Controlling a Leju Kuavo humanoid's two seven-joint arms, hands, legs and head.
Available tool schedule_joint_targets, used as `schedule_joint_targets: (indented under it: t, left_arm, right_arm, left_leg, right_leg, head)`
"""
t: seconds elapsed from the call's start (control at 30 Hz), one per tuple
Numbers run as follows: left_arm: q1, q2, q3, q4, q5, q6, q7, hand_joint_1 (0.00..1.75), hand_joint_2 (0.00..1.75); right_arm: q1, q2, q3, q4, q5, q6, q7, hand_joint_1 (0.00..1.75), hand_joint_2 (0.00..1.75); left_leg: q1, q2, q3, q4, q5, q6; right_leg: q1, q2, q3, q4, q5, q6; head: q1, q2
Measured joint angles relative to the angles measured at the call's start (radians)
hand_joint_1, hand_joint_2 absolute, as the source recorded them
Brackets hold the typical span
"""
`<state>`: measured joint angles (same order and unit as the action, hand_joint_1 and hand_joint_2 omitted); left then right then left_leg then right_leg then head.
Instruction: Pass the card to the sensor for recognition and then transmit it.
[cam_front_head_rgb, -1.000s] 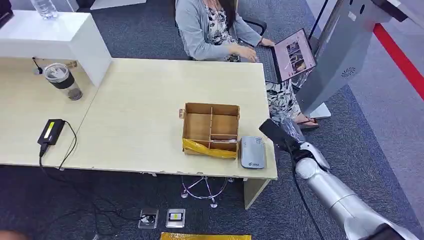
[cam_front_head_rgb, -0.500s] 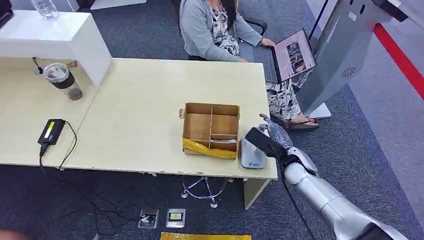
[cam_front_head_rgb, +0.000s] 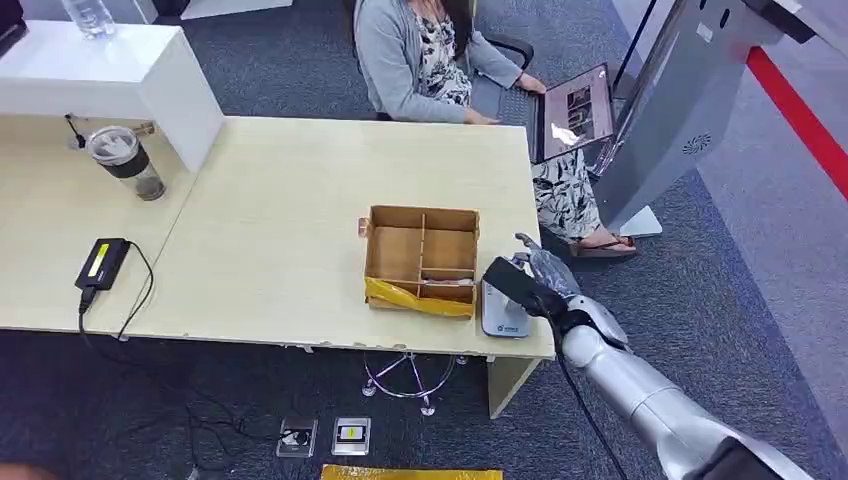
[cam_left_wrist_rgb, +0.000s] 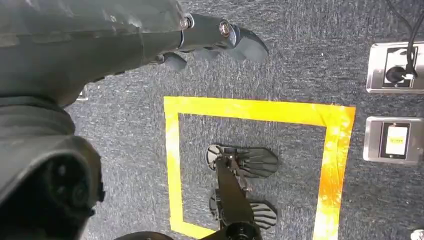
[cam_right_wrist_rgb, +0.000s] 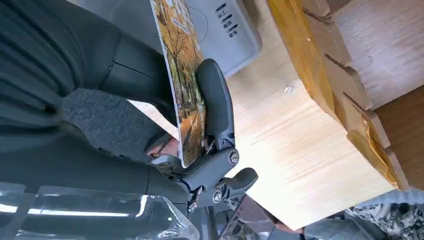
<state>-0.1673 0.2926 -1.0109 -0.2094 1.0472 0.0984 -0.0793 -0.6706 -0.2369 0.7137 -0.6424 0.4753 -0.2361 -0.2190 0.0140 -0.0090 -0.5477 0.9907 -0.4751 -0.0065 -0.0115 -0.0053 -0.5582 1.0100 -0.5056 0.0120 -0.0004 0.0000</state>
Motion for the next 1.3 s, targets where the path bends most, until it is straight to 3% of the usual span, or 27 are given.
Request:
schedule_joint_targets:
  t: [0.4,1.3]
  left_arm:
    - [0.0,0.002,0.0,0.0,-0.004,-0.005,-0.003,0.0,0.0]
    - [0.0,0.005,0.0,0.0,-0.001,-0.005,0.0,0.0,0.0]
  right_arm:
    - [-0.049,0.004,0.0,0.079,-0.038,0.011,-0.015,1.75,1.75]
    - [-0.044,0.008,-0.021,0.16,-0.064,0.005,-0.048,1.75,1.75]
  left_leg:
    - [0.0,0.0,0.0,0.0,0.0,0.0]
    - [0.0,0.0,0.001,0.0,0.0,0.0]
  right_leg:
    - [0.0,0.0,0.0,0.0,0.0,0.0]
    - [0.0,0.0,0.0,0.0,0.0,0.0]
  head:
    - [0.0,0.0]
    - [0.0,0.0]
